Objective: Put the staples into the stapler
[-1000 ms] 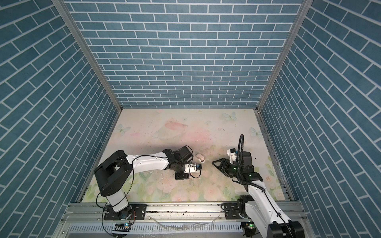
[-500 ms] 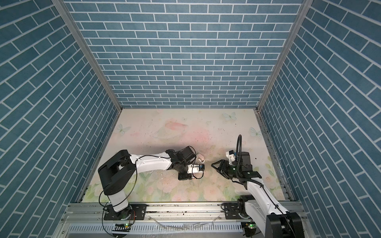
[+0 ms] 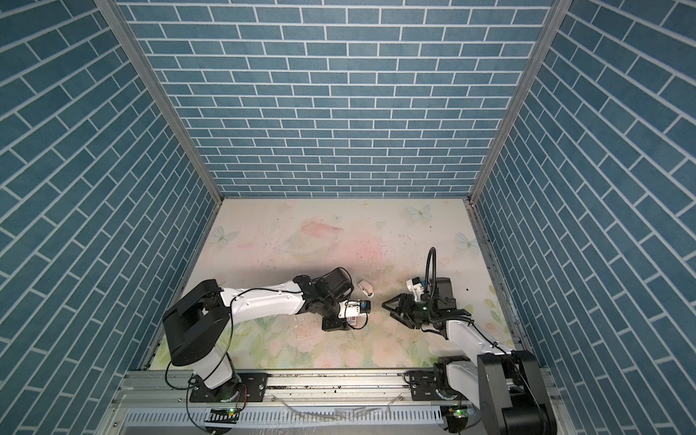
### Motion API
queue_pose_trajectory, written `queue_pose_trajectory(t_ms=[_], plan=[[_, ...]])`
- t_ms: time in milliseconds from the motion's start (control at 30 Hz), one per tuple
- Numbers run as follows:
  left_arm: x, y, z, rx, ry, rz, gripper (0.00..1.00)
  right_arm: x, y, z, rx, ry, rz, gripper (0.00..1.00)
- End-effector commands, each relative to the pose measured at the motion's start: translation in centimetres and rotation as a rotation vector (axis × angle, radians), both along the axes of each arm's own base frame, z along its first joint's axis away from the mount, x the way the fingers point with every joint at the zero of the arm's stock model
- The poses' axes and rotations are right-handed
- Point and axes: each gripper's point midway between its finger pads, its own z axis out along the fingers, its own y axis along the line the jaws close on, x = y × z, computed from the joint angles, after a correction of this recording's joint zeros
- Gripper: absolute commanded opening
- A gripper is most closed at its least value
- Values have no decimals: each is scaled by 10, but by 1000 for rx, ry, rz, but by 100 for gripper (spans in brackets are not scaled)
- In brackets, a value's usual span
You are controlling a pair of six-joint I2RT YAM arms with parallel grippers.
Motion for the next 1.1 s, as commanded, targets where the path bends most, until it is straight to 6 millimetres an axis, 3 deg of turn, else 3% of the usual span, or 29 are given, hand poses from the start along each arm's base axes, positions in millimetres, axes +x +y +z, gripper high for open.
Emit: queue_pose_trajectory(t_ms=[0,367,767,1067], plan=[[-3,8,-12,25,7,-5,50,-3,13,3,40,-25,67,60],[0,9,-22,12,-11,-6,49,-10,37,-9,61,-19,140,55],[2,9,-14,-10,-32,-3,52,-12,42,-13,65,-23,151,55],[-2,7,-20,-7,-4,-16,47,-14,52,-14,81,-22,180,54]])
